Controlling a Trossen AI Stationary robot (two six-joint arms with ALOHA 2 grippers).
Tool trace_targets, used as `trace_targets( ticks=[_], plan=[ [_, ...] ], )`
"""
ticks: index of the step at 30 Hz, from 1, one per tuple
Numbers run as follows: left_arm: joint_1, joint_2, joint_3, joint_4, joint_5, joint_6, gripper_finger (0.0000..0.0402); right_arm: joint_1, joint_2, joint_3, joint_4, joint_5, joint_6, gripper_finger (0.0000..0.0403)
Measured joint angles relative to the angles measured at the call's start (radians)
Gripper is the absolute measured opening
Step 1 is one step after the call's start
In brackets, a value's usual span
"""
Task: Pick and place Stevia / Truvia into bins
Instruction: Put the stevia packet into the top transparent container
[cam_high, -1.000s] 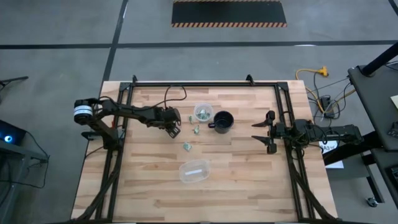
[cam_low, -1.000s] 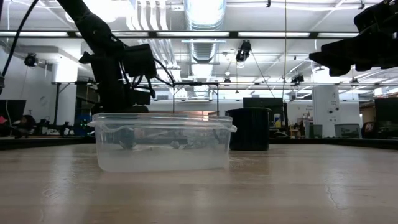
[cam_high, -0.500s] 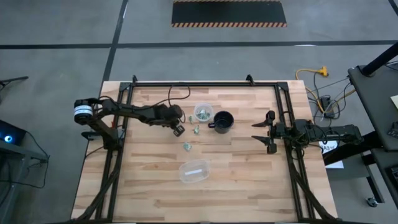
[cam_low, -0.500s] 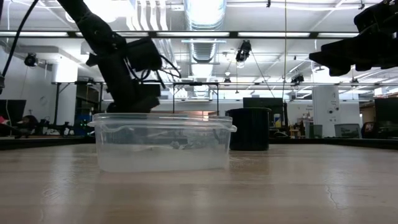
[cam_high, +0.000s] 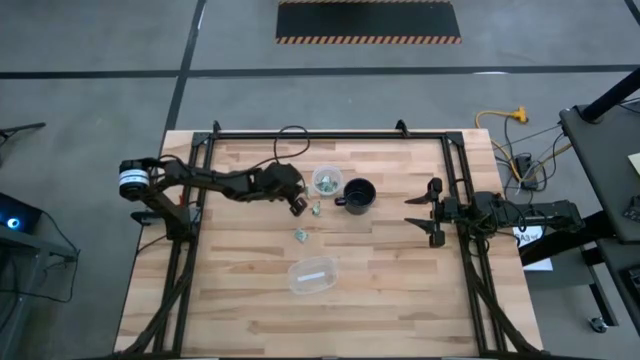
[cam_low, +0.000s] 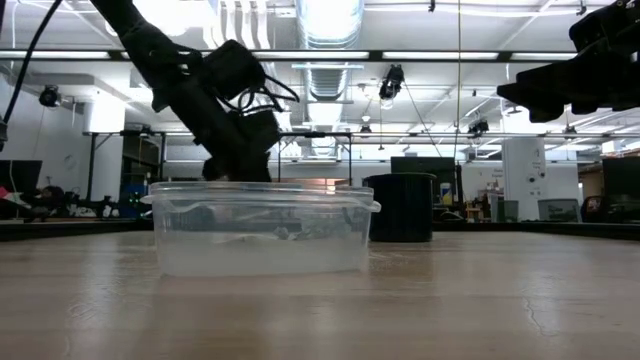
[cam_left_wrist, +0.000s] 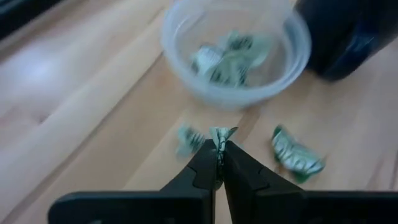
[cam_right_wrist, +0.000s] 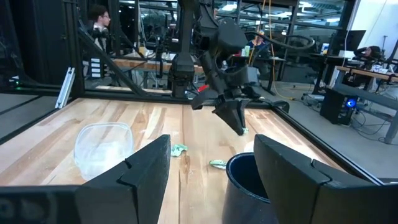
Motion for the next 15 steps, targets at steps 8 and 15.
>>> trace_targets(
  ticks=[8,15],
  plan=[
    [-0.005,0.000,-0.032,0.192,-0.003,0.027,0.0000,0.000,0.000,0.000,0.000,0.000,0.000,0.0221],
    [-0.024,0.006,-0.067,0.377,-0.035,0.083,0.0000,0.000,0.000,0.000,0.000,0.000,0.000,0.0221]
  ],
)
